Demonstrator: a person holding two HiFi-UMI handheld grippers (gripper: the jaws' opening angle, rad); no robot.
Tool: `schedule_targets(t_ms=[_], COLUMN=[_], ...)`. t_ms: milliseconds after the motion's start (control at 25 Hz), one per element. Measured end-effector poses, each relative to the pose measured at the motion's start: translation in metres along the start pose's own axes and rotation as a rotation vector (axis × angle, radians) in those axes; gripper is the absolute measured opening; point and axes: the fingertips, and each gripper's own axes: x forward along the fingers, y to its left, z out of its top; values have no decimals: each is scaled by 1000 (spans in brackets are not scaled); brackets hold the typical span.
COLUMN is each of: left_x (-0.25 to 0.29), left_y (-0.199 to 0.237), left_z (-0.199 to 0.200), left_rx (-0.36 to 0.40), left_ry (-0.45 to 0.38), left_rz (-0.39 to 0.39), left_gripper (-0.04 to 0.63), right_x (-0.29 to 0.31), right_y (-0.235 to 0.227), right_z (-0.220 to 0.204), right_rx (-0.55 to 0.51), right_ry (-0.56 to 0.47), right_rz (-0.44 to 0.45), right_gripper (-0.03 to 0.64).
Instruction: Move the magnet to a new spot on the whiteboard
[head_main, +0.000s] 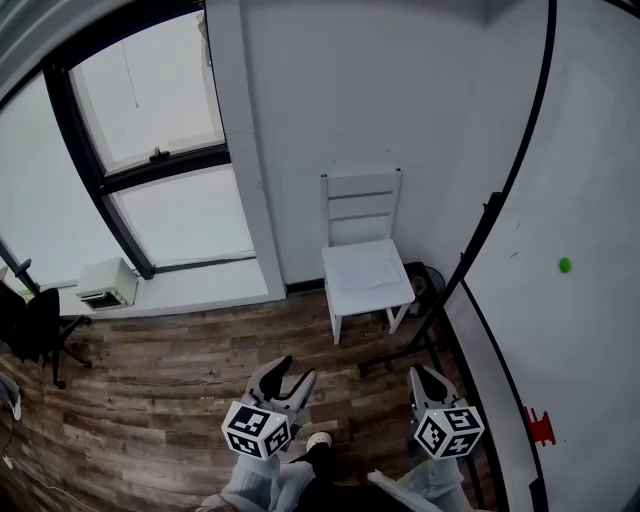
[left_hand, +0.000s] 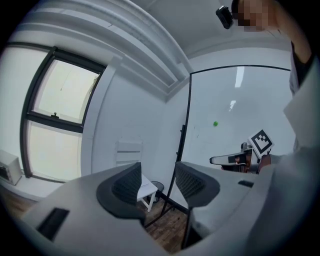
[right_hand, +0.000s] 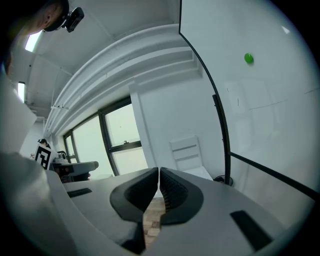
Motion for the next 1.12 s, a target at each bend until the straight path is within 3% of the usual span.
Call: schedule_targets(t_ms=[560,1120], left_x=[108,185], left_y=[21,-30], left_z=[21,25], left_rx=[40,105], left_ry=[24,37], left_rz=[-243,-531], left_gripper=[206,206], right_x=[26,-29], right_y=[-50,-104], right_z=[23,14], right_rx=[55,105], right_ry=[-76,-164], right_rz=[-245,-542], right_gripper=[34,34])
